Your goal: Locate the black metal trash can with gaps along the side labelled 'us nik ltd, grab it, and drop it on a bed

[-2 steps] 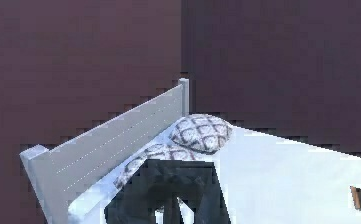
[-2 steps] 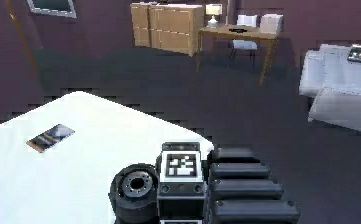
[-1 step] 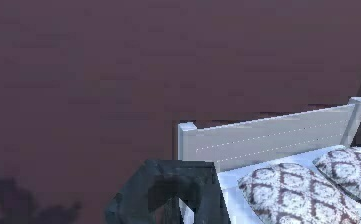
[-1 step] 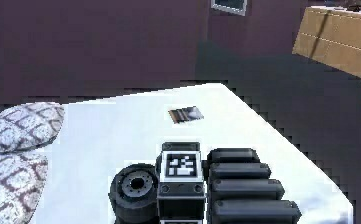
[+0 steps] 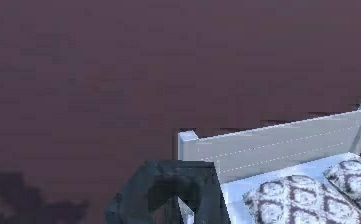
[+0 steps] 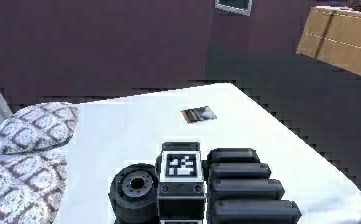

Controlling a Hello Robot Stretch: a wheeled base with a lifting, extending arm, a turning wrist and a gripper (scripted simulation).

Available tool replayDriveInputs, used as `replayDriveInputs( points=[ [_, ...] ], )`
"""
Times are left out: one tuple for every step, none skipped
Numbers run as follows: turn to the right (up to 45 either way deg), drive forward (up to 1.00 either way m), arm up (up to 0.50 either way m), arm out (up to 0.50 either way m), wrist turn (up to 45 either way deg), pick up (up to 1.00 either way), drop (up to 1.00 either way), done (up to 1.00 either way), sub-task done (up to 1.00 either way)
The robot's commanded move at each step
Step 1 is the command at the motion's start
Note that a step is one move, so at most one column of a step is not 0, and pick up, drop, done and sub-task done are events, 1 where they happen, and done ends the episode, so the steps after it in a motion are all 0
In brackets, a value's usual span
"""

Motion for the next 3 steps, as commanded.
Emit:
replayDriveInputs(
  points=[
    [45.0,0.0,0.0,0.0,0.0,0.0,0.0,0.0,0.0],
    [45.0,0.0,0.0,0.0,0.0,0.0,0.0,0.0,0.0],
    [45.0,0.0,0.0,0.0,0.0,0.0,0.0,0.0,0.0]
  ],
)
